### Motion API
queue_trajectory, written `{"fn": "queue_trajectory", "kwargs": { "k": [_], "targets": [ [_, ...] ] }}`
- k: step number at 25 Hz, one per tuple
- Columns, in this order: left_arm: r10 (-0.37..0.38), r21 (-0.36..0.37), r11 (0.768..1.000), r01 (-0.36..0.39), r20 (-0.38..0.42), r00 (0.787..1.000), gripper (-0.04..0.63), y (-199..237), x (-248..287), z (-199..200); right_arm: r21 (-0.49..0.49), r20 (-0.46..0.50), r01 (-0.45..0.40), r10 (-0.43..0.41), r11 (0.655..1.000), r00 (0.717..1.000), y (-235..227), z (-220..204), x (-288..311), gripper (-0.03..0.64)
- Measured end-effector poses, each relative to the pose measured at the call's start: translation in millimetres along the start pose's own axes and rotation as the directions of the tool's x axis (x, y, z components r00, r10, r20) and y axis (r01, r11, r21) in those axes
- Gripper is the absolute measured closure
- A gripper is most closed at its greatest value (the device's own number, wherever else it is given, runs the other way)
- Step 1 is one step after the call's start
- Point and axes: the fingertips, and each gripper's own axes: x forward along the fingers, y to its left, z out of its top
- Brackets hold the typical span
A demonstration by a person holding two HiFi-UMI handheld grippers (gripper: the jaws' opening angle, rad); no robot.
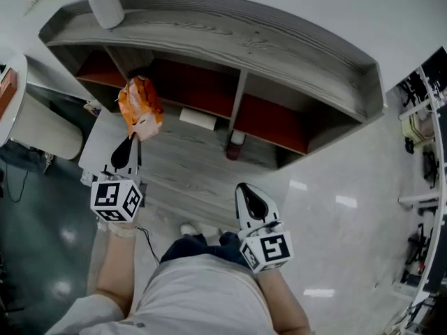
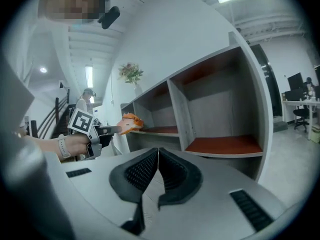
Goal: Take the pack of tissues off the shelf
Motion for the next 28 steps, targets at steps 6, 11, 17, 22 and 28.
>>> {"fn": "queue_trajectory", "kwargs": {
  "k": [6,11,17,22,28],
  "targets": [
    [0.075,-0.005,0.997,-0.075,-0.007,0.997,0.578,0.7,-31.8,-17.8,-0.023,0.004,-0.123,0.124,0.992,0.992,10.1,-4.3,21.6,0.597],
    [-0.280,0.164,0.953,0.256,0.144,0.949,0.578,-124.7,162.6,9.5,-0.002,0.275,0.171,-0.163,0.985,0.948,-156.8,1.9,51.7,0.598],
    [-0.121,0.118,0.988,0.104,0.142,0.982,0.578,-68.1,108.8,-13.3,-0.081,0.233,-0.034,0.052,0.996,0.971,-104.9,7.5,106.0,0.597],
    [-0.015,0.062,0.998,0.007,0.132,0.991,0.578,-30.0,77.3,-34.0,-0.122,0.202,-0.160,0.183,0.979,0.962,-64.2,7.1,142.0,0.598],
    [0.106,0.004,0.994,-0.108,0.119,0.987,0.578,1.6,34.5,-57.4,-0.166,0.150,-0.289,0.313,0.943,0.938,-19.8,5.3,168.0,0.598]
  ]
}}
